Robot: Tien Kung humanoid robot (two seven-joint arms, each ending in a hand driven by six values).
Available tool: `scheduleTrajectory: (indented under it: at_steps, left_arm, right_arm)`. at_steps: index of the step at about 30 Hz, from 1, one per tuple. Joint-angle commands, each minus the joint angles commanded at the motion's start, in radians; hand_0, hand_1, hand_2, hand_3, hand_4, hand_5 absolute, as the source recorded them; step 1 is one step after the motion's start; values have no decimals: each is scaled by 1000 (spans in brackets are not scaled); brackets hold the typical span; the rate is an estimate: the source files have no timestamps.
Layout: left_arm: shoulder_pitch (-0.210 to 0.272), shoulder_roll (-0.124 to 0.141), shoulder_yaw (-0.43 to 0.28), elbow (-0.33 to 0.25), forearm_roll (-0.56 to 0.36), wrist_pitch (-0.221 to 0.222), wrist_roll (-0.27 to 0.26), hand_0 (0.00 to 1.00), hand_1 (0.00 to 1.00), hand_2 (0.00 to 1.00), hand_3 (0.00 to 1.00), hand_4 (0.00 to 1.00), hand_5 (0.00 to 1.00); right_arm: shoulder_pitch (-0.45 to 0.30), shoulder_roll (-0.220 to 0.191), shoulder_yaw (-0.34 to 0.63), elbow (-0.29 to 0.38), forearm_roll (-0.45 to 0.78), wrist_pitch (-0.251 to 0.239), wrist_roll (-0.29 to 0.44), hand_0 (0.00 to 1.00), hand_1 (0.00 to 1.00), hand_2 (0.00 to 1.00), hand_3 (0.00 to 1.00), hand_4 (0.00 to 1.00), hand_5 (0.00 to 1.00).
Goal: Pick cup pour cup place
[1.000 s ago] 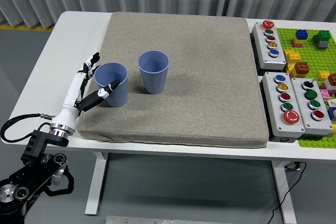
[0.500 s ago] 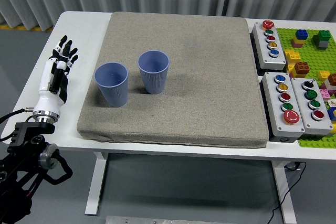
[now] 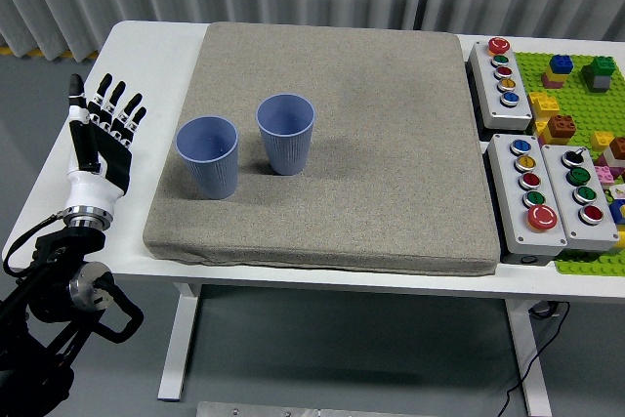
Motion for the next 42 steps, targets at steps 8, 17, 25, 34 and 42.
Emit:
scheduleTrajectory:
  at_steps: [8, 17, 25, 34, 42]
  left_arm:
    - [7, -9, 29, -19, 41, 32, -6, 877, 868, 998, 990, 920, 998]
    - [5, -8, 31, -29, 65, 46, 0, 877, 867, 998, 989, 917, 998]
    - [9, -7, 45, -46, 95, 74, -2, 877, 866, 998, 987, 913, 998]
    - [12, -9, 54, -64, 130, 95, -3, 875, 865, 998, 986, 913, 998]
    - [14, -7, 62, -68, 130, 98, -2, 875, 865, 998, 986, 912, 998]
  right_arm:
    - [1, -1, 1, 0, 1, -1, 0, 645, 632, 535, 540, 2, 2]
    - [2, -1, -1, 0, 2, 0, 0, 646, 632, 535, 539, 2, 2]
    - [1, -1, 0, 0, 3, 0, 0, 646, 632, 535, 539, 2, 2]
    - [0, -2, 4, 0, -3, 1, 0, 645, 632, 535, 539, 2, 2]
    - [-1, -2, 4, 1, -1, 0, 0, 645, 632, 535, 539, 2, 2]
